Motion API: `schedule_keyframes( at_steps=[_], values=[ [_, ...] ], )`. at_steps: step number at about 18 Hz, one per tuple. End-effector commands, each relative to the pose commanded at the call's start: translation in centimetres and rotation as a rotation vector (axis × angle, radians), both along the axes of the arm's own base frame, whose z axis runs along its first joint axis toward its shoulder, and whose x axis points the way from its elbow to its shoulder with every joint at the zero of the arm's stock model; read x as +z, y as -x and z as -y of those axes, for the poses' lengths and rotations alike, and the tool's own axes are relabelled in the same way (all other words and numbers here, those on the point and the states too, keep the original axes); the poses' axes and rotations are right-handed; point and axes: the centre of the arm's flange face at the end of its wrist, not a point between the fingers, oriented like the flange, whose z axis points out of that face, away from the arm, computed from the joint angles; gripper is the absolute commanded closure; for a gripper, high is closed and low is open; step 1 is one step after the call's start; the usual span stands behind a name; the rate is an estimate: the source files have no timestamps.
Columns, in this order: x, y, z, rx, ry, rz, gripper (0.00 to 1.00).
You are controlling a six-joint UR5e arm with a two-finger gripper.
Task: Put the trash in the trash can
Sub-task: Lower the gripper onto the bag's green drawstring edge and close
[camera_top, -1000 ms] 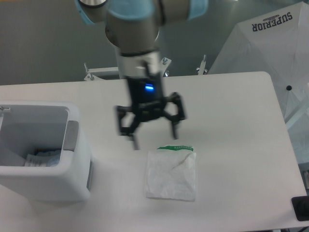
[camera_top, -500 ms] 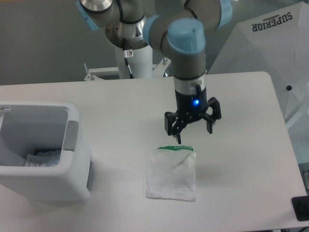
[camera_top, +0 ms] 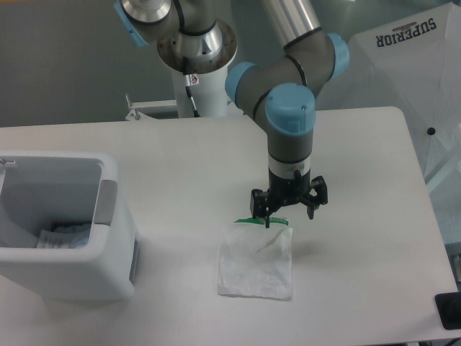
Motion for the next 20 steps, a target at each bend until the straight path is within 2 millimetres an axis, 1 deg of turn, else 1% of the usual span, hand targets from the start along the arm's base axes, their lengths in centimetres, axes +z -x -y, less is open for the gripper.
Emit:
schedule_keyframes(
  at_steps=[3,4,7,10,11,14,16,19,20],
  values=[
    [-2.5,0.4,0.0,-0.021,0.058,0.012,0.0],
    [-2.9,0.3,-0.1,-0.043,0.067,0.015,0.0],
    [-4.1,-1.0,-0.1,-0.138,0.094,0.032,0.0],
    [-4.3,-1.4,-0.1,-0.164,0.096,0.039,0.0],
    [-4.3,-1.8,-0.5,-0.173,0.096,0.041,0.0],
    [-5.3,-2.3,-0.7,-0.197,0.109,0.052,0.0],
    [-5.7,-2.4,-0.9,-0.208,0.112,0.056,0.0],
    [-7.2,-2.0,-1.3,-0.218,0.123,0.07,0.0],
    [-7.3,-2.0,-1.2,-0.223,0.124,0.072,0.0]
  ],
)
